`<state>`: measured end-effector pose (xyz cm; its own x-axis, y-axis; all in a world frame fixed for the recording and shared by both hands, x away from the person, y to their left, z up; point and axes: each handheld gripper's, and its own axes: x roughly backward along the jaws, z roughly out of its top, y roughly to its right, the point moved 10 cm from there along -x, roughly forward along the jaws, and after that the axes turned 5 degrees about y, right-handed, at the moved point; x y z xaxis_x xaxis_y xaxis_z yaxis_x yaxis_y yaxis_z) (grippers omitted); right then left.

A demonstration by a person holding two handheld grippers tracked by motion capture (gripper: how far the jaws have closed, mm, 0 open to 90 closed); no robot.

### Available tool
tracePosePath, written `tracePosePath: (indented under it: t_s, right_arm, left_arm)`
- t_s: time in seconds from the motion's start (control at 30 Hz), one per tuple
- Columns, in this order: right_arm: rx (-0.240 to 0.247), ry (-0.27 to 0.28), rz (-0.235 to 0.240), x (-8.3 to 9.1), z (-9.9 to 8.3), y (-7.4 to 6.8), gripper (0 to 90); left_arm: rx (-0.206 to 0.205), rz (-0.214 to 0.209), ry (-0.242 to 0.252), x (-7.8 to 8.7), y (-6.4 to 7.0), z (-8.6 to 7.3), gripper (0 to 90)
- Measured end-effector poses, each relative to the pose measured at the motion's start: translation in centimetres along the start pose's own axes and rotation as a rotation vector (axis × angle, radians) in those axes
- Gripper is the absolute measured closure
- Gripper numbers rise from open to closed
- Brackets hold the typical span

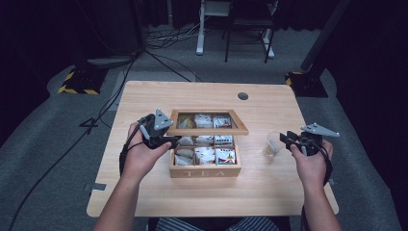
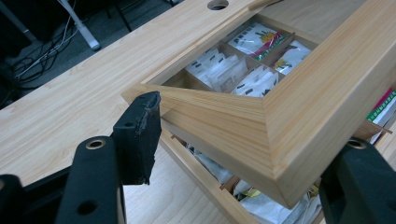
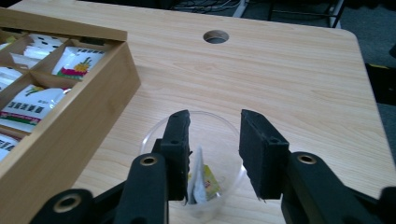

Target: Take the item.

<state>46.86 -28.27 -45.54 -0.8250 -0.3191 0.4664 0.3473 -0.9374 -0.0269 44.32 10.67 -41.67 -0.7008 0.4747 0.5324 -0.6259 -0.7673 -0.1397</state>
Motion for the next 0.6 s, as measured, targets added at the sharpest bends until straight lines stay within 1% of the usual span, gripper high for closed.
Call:
tracePosePath:
  t_s: [0.13,0.27,0.33,0.43,0.5,0.53,0.6]
  right_arm:
    - [-0.008,-0.014,-0.021,0.6,-0.4,1.3,54.7]
    - [-0.014,-0.050,-0.038,0.9,-1.3,2.9,45.4]
    - [-0.024,-0.064,-0.042,1.1,-1.9,3.7,43.1]
    - [-0.024,-0.086,-0.042,1.1,-2.8,4.4,40.9]
    - [-0.025,-0.105,-0.036,1.0,-3.4,4.6,40.1]
    - [-0.027,-0.111,-0.035,0.9,-3.7,4.6,39.9]
    - [-0.030,-0.120,-0.032,0.7,-4.2,4.8,39.7]
  left_arm:
    - [-0.004,-0.001,-0.005,0.0,-0.1,0.1,38.4]
    - [-0.010,0.002,-0.009,0.0,0.0,0.1,38.4]
    - [-0.011,0.002,-0.009,0.0,0.0,0.1,38.4]
    - [-0.013,0.005,-0.012,0.1,0.1,0.0,38.4]
    - [-0.014,0.007,-0.014,0.1,0.1,0.0,38.4]
    - [-0.007,0.006,-0.011,0.2,0.2,0.0,38.4]
    - [-0.012,0.007,-0.013,0.3,0.3,-0.1,38.5]
